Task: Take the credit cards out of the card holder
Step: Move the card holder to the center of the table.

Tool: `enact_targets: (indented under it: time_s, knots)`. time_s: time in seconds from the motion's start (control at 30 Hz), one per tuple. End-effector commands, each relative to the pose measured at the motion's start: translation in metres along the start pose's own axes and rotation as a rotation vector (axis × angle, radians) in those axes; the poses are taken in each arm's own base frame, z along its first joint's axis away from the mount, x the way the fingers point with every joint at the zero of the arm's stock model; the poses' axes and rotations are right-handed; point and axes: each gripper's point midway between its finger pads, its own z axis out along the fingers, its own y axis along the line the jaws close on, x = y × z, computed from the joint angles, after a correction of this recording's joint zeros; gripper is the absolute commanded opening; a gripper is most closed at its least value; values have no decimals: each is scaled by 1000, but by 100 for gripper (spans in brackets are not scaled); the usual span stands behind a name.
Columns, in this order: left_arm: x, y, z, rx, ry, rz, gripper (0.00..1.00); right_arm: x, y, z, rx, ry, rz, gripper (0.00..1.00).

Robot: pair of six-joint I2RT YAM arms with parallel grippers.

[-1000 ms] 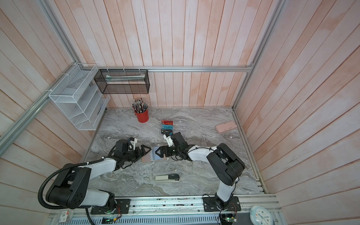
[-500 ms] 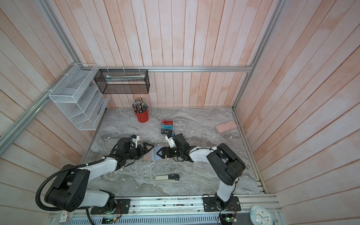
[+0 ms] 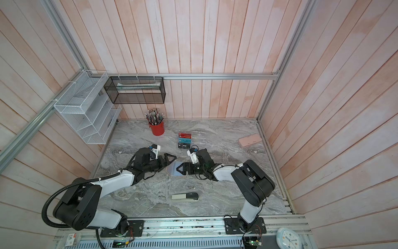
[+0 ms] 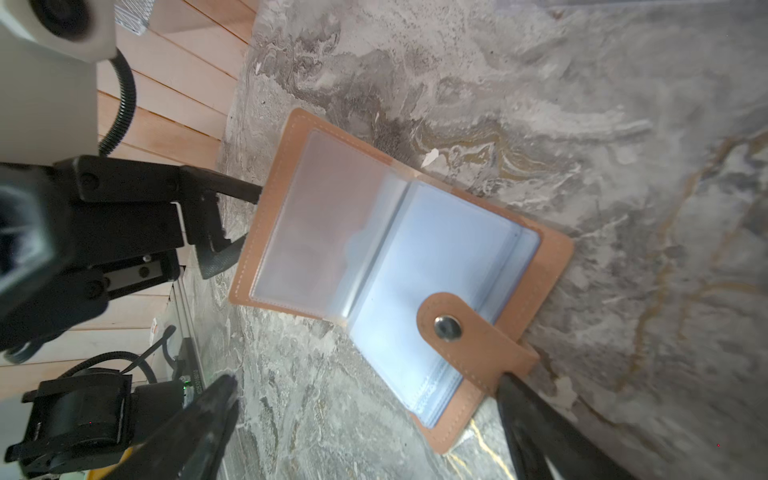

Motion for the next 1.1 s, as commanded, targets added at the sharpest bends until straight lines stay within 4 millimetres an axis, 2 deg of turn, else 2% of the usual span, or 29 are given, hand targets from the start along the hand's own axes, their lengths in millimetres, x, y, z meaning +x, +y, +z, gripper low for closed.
enact_targets:
  time_s: [0.0, 0.37, 0.5, 0.63, 0.73, 0.83, 0.97, 1.07]
  knots:
    - [-6, -12, 11, 23, -18, 6, 100, -10, 12, -11, -42, -42, -11, 98]
    - [5, -35, 30, 78, 3, -19, 100, -6, -3, -36, -24, -83, 20, 98]
    - [-1, -38, 20, 59, -27, 12, 100, -8, -9, -48, 39, -93, -16, 98]
    - [-16, -32, -3, -42, -92, 152, 100, -19, -19, -70, 160, -132, -79, 98]
    - [-25, -24, -23, -100, -128, 221, 100, -34, -27, -95, 248, -195, -106, 98]
    - [-39, -12, -49, -158, -194, 260, 100, -55, -45, -131, 362, -296, -94, 98]
    - [-73, 0, -97, -331, -377, 426, 100, -85, -91, -199, 676, -488, -78, 98]
    - [-103, 13, -138, -537, -550, 560, 100, -94, -133, -255, 905, -627, 3, 98]
